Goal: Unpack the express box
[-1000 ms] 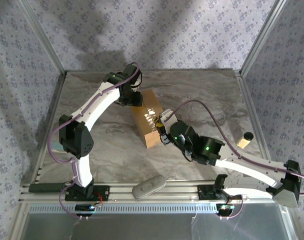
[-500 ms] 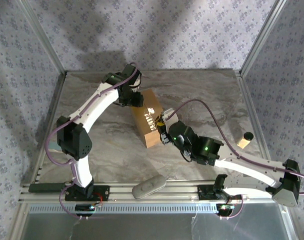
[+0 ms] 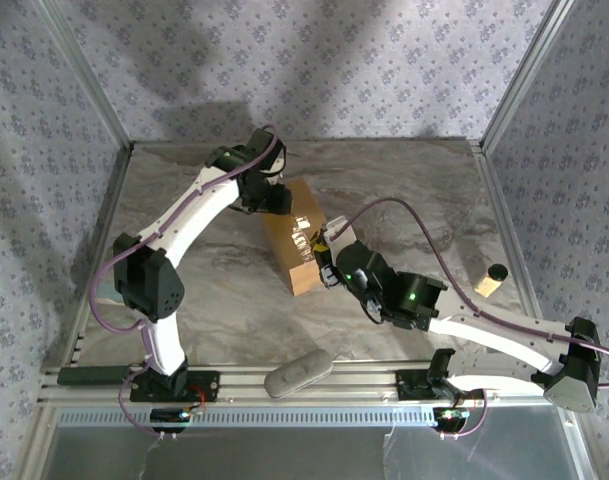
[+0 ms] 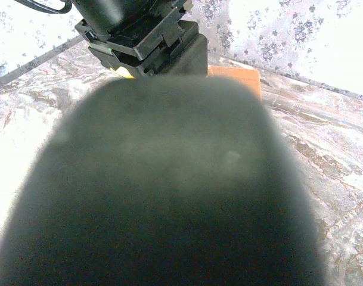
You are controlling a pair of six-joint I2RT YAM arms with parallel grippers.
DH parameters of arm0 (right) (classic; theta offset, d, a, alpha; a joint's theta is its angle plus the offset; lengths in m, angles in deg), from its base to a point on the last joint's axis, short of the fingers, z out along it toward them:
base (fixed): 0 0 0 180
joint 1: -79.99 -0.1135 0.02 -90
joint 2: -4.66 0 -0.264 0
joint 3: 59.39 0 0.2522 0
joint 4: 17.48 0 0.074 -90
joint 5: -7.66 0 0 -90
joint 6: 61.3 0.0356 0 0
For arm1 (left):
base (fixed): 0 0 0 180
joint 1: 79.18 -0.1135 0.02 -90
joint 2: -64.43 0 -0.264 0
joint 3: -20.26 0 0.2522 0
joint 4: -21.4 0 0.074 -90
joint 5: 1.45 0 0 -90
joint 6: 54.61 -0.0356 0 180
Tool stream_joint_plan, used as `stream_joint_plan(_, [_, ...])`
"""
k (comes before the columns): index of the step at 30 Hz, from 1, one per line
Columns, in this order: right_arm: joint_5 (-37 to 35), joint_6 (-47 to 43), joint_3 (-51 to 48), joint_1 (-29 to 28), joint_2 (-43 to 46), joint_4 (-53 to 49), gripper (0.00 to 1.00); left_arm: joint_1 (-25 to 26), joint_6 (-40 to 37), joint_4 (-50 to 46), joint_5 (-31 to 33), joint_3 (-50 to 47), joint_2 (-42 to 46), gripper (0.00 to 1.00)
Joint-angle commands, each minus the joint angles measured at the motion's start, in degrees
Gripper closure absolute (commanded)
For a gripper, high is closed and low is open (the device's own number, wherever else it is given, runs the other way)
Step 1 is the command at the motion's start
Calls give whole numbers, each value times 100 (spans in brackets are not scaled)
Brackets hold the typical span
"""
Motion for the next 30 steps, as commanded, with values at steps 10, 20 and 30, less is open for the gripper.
stream_joint_plan(10, [90, -257, 292, 71, -46, -509, 100, 29, 19, 27, 252, -211, -369, 56])
stream_joint_plan(20, [81, -275, 382, 165, 199, -674, 100, 38, 37, 97, 325, -312, -306, 57])
stream_joint_plan(30, [188, -170, 412, 364, 425, -763, 100, 36, -8, 72, 433, -308, -279, 58])
